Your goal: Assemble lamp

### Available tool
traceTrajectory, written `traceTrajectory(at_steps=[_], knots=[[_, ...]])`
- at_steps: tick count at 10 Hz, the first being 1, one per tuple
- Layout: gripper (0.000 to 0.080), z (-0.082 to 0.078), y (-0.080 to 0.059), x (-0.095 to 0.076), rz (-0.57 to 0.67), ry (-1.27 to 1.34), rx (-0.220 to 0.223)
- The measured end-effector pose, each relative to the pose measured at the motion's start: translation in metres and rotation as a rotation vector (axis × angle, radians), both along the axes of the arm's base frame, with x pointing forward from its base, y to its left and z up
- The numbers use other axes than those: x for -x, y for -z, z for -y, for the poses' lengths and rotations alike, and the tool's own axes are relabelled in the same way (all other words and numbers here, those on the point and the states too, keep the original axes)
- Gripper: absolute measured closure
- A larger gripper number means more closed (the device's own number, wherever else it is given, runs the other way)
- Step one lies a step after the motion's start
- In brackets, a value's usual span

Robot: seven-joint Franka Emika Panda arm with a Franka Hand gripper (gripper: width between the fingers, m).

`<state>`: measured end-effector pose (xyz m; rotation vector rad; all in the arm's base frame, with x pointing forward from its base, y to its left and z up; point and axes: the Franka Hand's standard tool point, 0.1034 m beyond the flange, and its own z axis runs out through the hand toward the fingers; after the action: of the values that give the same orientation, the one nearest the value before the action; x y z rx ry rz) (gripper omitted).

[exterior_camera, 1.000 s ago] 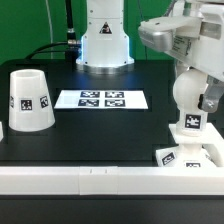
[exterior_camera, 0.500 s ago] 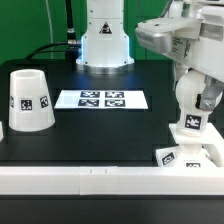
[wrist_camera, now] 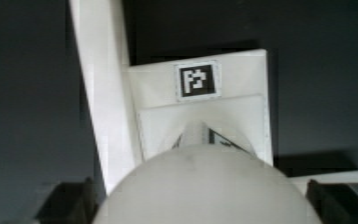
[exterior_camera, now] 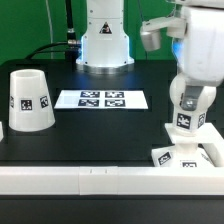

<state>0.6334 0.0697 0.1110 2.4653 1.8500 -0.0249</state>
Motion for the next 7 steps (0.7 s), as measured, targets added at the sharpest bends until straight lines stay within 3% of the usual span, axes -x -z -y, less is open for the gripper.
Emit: traceTrajectory(at_steps=[7], knots=[[0.0223,-0.0021,-0.0007,0.0007,0.019,0.454,-0.032]])
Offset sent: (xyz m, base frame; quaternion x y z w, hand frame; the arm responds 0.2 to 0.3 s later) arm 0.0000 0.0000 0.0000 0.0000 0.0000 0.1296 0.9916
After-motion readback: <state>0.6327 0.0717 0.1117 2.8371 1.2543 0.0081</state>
